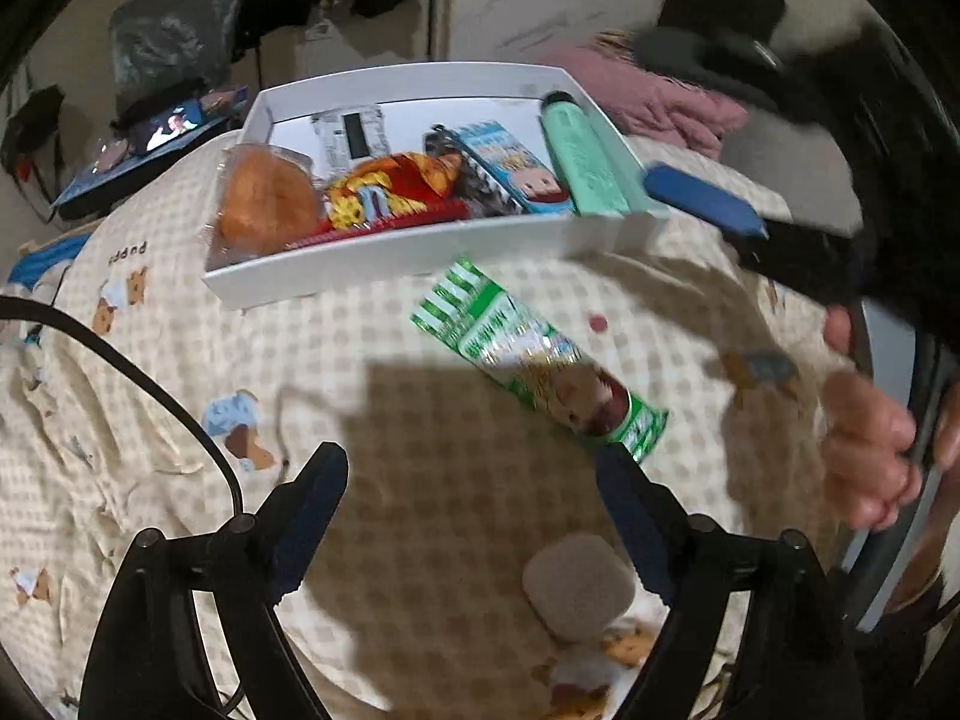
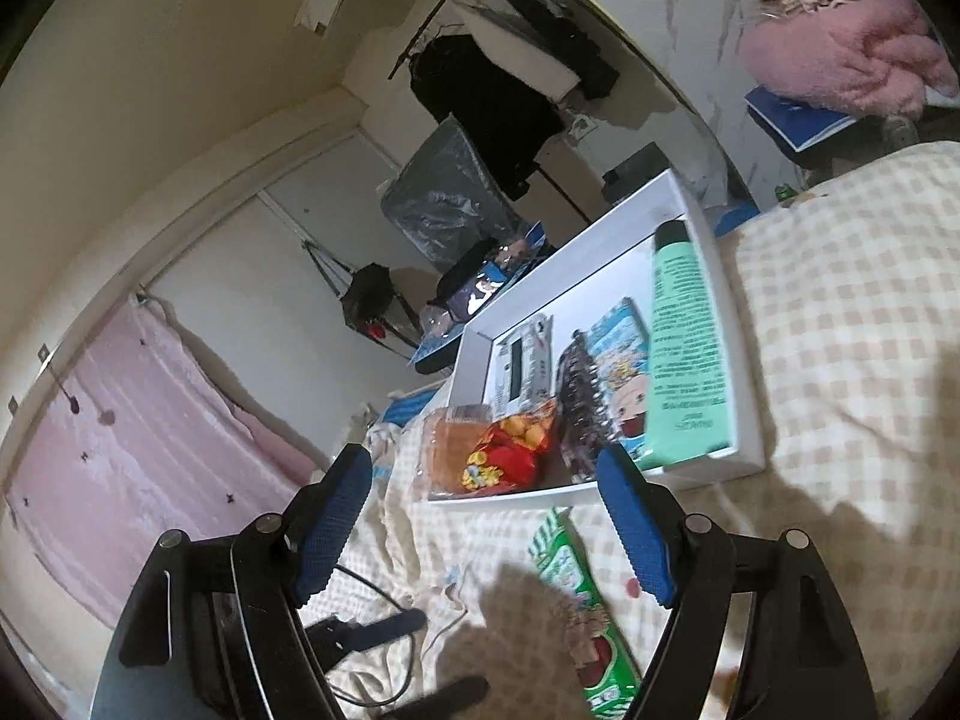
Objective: Organize objects
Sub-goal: 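Move the left gripper onto the white rounded case and grasp it, then grasp the green-striped snack packet with the right gripper while left holds the case, then lift and carry the white case and green-striped packet toward the white box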
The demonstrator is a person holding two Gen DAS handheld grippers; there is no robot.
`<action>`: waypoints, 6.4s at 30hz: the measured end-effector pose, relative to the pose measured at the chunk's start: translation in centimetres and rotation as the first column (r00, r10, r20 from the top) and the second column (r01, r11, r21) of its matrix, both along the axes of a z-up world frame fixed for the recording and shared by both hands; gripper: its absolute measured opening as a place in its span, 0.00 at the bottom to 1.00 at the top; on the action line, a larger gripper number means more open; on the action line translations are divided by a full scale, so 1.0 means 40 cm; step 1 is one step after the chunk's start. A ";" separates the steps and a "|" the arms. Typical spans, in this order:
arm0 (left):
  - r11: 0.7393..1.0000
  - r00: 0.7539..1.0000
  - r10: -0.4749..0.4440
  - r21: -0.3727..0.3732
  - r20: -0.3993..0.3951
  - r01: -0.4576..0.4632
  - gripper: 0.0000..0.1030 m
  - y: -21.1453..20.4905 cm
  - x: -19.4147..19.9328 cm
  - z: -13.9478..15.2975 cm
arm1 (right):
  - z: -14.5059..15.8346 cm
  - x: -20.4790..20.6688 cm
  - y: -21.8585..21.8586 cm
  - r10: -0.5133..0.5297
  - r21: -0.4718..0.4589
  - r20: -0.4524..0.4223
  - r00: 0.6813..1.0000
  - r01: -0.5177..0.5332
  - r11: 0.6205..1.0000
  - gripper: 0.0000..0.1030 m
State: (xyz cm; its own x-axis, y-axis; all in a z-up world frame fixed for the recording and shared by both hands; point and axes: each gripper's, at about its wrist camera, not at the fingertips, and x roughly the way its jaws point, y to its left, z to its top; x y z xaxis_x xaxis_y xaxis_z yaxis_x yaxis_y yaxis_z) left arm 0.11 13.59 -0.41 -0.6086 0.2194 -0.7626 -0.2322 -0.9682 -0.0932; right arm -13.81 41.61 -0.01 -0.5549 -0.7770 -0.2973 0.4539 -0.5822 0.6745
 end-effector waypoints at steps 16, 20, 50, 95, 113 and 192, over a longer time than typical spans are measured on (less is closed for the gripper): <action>0.991 0.996 -0.084 0.105 -0.035 0.088 0.87 0.018 0.034 -0.031 | 0.048 0.018 -0.042 -0.059 0.375 -0.035 0.998 0.068 0.924 0.90; 0.990 0.995 -0.096 0.101 -0.013 0.097 0.91 0.025 0.028 -0.041 | 0.044 0.016 -0.045 -0.049 0.382 -0.026 0.998 0.055 0.923 0.90; 0.950 0.953 -0.281 0.169 0.110 0.261 0.65 0.069 0.016 -0.099 | 0.023 0.001 -0.032 -0.056 0.376 0.026 0.998 0.042 0.926 0.90; 0.974 0.988 0.129 0.176 0.088 -0.143 0.56 -0.106 -0.086 -0.138 | -0.098 0.079 -0.278 0.177 0.880 0.019 0.984 -0.101 0.463 0.51; 0.974 0.988 0.127 0.178 0.090 -0.142 0.56 -0.117 -0.069 -0.142 | -0.025 0.086 -0.233 0.196 0.741 -0.060 0.979 -0.088 0.666 0.25; 0.942 0.976 0.005 0.327 -0.218 0.068 0.56 -0.101 0.042 0.025 | 0.024 0.007 -0.064 0.049 0.583 -0.048 0.998 -0.012 0.813 0.25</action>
State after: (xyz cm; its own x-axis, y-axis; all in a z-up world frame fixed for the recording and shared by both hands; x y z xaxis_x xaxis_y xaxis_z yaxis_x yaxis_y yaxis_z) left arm 1.79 9.53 0.58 -0.7368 0.4587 -0.4967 -0.3120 -0.8824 -0.3521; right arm -13.51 39.06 0.95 -0.5645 -0.4859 -0.6672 0.5052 -0.8427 0.1863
